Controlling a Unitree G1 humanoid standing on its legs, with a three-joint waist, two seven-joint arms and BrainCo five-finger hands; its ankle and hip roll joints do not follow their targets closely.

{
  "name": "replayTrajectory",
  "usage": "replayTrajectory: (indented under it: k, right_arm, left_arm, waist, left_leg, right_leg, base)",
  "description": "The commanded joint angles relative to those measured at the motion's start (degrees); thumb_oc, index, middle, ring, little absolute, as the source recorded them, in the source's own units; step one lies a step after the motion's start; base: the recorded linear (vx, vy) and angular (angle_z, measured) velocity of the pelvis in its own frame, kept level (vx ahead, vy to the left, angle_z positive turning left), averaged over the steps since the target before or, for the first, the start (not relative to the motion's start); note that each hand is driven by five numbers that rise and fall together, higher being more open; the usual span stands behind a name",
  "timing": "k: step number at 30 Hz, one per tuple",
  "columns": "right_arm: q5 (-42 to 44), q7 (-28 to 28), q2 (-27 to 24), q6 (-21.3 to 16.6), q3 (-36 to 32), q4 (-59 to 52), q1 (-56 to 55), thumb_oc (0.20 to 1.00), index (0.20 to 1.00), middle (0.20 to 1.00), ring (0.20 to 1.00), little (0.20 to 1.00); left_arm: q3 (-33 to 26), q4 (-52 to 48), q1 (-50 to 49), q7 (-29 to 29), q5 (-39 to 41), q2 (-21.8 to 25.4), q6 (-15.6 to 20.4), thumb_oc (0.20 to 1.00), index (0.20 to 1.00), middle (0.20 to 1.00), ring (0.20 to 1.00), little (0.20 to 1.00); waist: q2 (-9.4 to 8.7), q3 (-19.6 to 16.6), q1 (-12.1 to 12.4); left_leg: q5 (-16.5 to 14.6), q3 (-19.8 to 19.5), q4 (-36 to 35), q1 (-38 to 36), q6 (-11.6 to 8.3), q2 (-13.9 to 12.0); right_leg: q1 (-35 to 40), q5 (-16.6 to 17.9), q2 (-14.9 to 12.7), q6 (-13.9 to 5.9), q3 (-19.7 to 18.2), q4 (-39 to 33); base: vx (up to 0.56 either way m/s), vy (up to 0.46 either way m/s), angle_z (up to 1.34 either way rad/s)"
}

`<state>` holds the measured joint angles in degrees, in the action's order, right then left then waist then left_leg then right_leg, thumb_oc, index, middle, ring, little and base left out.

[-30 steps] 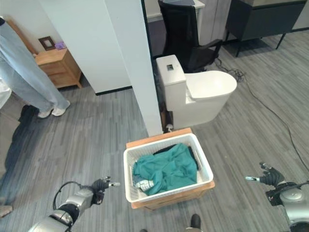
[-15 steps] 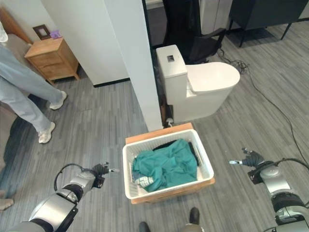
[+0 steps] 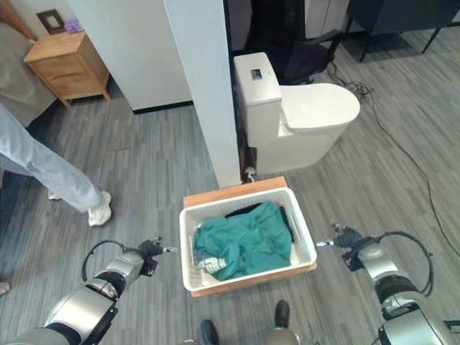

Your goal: Grab the laundry basket,head to the washer,open it,put in the laundry and shut it.

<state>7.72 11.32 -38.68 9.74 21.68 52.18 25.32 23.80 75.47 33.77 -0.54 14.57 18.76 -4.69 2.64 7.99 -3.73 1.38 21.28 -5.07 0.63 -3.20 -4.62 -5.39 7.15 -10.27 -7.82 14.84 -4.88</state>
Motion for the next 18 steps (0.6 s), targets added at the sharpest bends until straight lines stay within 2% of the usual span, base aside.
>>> replayTrajectory:
  k: [1,9,18]
  right_arm:
    - [0.78,-1.47,1.15,-1.1,1.7,4.42,5.99,1.0,1.0,1.0,1.0,1.0]
    - [0.65,-1.86,2.55,-1.16,3.97,6.29,8.64,1.0,1.0,1.0,1.0,1.0]
    - [0.13,-2.35,3.3,-1.42,4.69,5.69,8.83,1.0,1.0,1.0,1.0,1.0]
  left_arm:
    - [1.1,6.27,7.1,1.85,-2.7,-0.62,1.37,1.0,1.0,1.0,1.0,1.0]
    - [1.79,6.28,7.83,2.74,-3.01,-1.39,1.51,1.0,1.0,1.0,1.0,1.0]
    - [2.49,5.43,7.15,3.44,-3.05,-3.31,1.86,1.0,1.0,1.0,1.0,1.0]
  waist:
    - [-2.37,0.76,1.19]
    - [-2.32,1.36,1.16]
    - [-1.06,1.06,1.08]
  left_leg:
    - [4.16,0.21,0.07,1.37,-3.68,-3.96]
    - [4.68,-0.1,0.07,2.91,-3.77,-4.06]
    - [4.63,-0.49,0.07,2.12,-3.95,-4.25]
  right_leg:
    - [-0.81,4.24,-5.08,-4.95,0.13,-0.12]
    - [-2.3,4.62,-5.15,-4.79,0.0,-0.12]
    - [-1.28,3.78,-4.99,-4.45,-0.23,-0.12]
  base:
    - [-0.03,-0.014,0.02]
    - [0.0,-0.001,0.0]
    - [0.01,-0.007,0.0]
